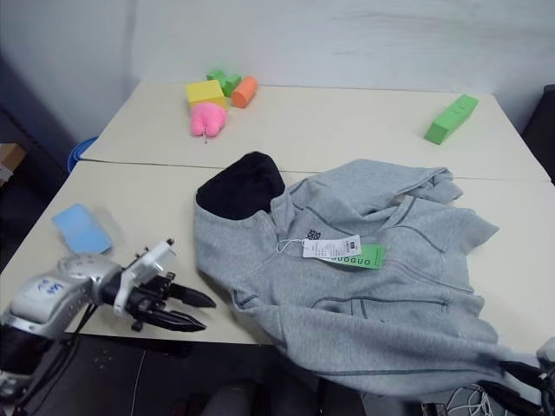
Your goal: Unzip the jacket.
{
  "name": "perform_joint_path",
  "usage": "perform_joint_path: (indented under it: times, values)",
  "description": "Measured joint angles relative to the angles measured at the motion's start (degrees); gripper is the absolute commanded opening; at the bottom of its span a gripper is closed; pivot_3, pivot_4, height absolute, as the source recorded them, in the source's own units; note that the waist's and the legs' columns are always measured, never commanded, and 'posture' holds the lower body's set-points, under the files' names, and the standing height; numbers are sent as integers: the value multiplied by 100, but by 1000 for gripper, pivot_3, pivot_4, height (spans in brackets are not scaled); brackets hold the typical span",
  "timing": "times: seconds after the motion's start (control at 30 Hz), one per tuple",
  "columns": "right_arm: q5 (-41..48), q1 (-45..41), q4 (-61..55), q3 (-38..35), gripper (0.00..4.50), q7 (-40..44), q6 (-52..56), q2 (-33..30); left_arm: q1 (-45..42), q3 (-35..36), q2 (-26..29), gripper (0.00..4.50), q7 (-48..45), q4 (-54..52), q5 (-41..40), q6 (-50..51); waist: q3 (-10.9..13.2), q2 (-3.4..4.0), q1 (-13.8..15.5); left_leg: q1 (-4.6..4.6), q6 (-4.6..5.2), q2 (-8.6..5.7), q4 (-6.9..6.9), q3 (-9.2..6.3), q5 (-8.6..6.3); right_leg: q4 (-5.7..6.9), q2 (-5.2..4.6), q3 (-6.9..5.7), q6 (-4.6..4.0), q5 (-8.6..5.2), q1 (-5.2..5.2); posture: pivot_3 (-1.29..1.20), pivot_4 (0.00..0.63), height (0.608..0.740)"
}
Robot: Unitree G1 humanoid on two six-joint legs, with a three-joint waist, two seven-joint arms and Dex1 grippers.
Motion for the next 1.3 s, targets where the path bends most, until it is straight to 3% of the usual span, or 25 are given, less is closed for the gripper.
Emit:
perform_joint_path:
  times: [0.03, 0.07, 0.23, 0.3, 0.5, 0.67, 0.77, 0.97, 1.1, 1.3]
  values:
    - [150, -146, -102, -74, 4139, -52, 29, 44, -254, 99, -181, 3843, 45, 310, 140, -325, 0, -1, 2, 0, 1, -2, 2, 0, 1, 2, 2, 0, 2, 1, 1, 0, 150, 740]
    - [302, -248, -211, -135, 4471, -95, 45, 55, -434, 145, -308, 3849, 80, 506, 265, -619, 2, -4, 0, 0, 2, -4, 3, 4, 1, 1, 4, 2, 5, 2, 1, 0, 150, 740]
    - [1148, -515, -641, -455, 4493, -472, 302, 188, -965, -49, -844, 4007, -88, 848, 1024, -2096, 2, -4, 13, -3, 3, -5, -3, 10, 0, 13, 51, 12, 10, 5, -1, 0, 150, 740]
    - [971, -358, -643, -519, 4500, -510, 254, 156, -1039, -160, -1053, 4439, -77, 872, 1223, -2415, 2, -6, 36, -6, 7, -10, -2, 9, -2, 11, 54, 12, 10, 5, -1, 0, 150, 740]
    - [350, -910, -821, -306, 4500, -897, -749, 504, -1607, -128, -1783, 4476, 229, 1360, 1431, -3072, 12, -36, 10, -1, 18, -9, 6, 27, 3, 5, 60, 11, 34, 18, 0, 0, 150, 740]
    - [-67, -1338, -949, 652, 4500, -1082, -1376, 755, -1872, -26, -1925, 4476, 159, 1933, 1578, -3944, 11, -34, -19, 1, 14, -3, 3, 48, 3, 10, 66, 6, 35, 17, -10, 0, 150, 740]
    - [-372, -1827, -1007, 1269, 4500, -1279, -1504, 557, -1907, 26, -1977, 4476, 111, 2091, 1583, -3899, 12, -35, -19, 1, 15, -2, 6, 50, 4, 11, 66, 3, 36, 18, -9, 0, 150, 740]
    - [-1287, -3805, -1031, 3536, 4500, -2037, -1038, -332, -2137, -117, -2625, 4476, 314, 1947, 1586, -3400, 13, -38, 18, -9, 18, -5, 13, 29, 9, 12, 66, -5, 40, 20, -10, 0, 150, 740]
    - [-2250, -5152, -506, 5306, 4500, -2543, -607, -374, -2429, -396, -3060, 4476, 823, 2299, 2161, -3793, 16, -42, 4, -23, 22, -30, 15, 30, 11, 4, 63, -14, 41, 21, -16, 0, 150, 740]
    - [-3507, -6312, 392, 6722, 4500, -2919, -511, -348, -2932, -644, -3125, 4476, 1024, 3583, 2929, -4486, 16, -42, -1, -29, 21, -30, 11, 30, 12, 1, 64, -33, 43, 20, -19, 0, 150, 740]
